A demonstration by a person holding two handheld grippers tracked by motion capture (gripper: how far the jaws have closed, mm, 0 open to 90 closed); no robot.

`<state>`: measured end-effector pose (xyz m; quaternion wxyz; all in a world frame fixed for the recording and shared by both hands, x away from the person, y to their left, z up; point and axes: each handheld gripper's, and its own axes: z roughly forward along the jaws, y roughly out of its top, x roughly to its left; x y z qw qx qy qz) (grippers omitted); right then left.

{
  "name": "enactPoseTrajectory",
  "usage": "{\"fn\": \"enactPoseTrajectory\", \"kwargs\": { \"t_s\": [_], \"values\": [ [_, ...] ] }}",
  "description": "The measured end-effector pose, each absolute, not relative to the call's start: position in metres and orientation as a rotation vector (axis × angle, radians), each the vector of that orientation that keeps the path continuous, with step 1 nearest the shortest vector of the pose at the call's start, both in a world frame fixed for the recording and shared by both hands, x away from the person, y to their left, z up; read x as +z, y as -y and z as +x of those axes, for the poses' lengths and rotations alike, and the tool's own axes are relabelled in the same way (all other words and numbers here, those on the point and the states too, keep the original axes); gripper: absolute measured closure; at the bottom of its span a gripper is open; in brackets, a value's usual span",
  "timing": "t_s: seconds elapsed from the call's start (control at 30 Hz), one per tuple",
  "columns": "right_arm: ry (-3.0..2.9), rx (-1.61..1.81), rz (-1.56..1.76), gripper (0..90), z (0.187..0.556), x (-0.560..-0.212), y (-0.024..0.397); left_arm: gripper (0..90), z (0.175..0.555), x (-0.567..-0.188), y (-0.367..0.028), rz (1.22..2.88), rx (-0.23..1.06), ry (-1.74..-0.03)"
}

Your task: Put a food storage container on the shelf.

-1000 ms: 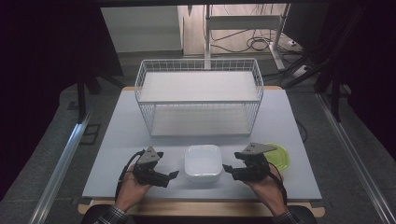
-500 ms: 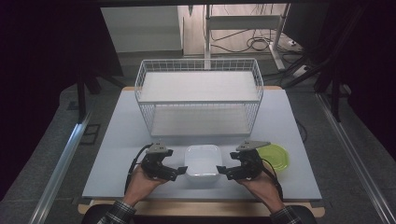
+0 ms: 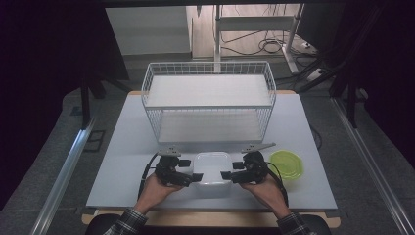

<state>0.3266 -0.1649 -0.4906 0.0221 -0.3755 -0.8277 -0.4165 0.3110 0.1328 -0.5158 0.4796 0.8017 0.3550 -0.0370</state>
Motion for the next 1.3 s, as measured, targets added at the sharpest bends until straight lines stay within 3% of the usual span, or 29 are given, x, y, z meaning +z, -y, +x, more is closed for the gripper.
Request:
{"fn": "enactPoseTrajectory", "kwargs": {
  "t_s": [0.2, 0.4, 0.57, 0.77, 0.8, 1.3],
  "values": [
    [2.507, -1.256, -1.207, 40.7, 0.328, -0.489, 0.168, 26.4, 0.307, -0.511, -0.131, 1.972, -0.097, -0.893],
    [2.469, -1.216, -1.274, 58.1, 0.326, -0.481, 0.173, 45.6, 0.296, -0.503, -0.134, 1.965, -0.058, -0.930],
    [2.441, -1.224, -1.303, 67.6, 0.323, -0.476, 0.178, 59.1, 0.291, -0.500, -0.136, 1.934, -0.027, -0.958],
    [2.423, -1.260, -1.315, 75.8, 0.321, -0.472, 0.180, 68.5, 0.287, -0.494, -0.139, 1.893, 0.039, -0.979],
    [2.429, -1.275, -1.312, 78.6, 0.321, -0.472, 0.181, 73.8, 0.287, -0.493, -0.141, 1.876, 0.055, -0.982],
    [2.500, -1.406, -1.288, 78.6, 0.315, -0.464, 0.179, 78.8, 0.286, -0.485, -0.143, 1.824, 0.069, -1.003]
  ]
}}
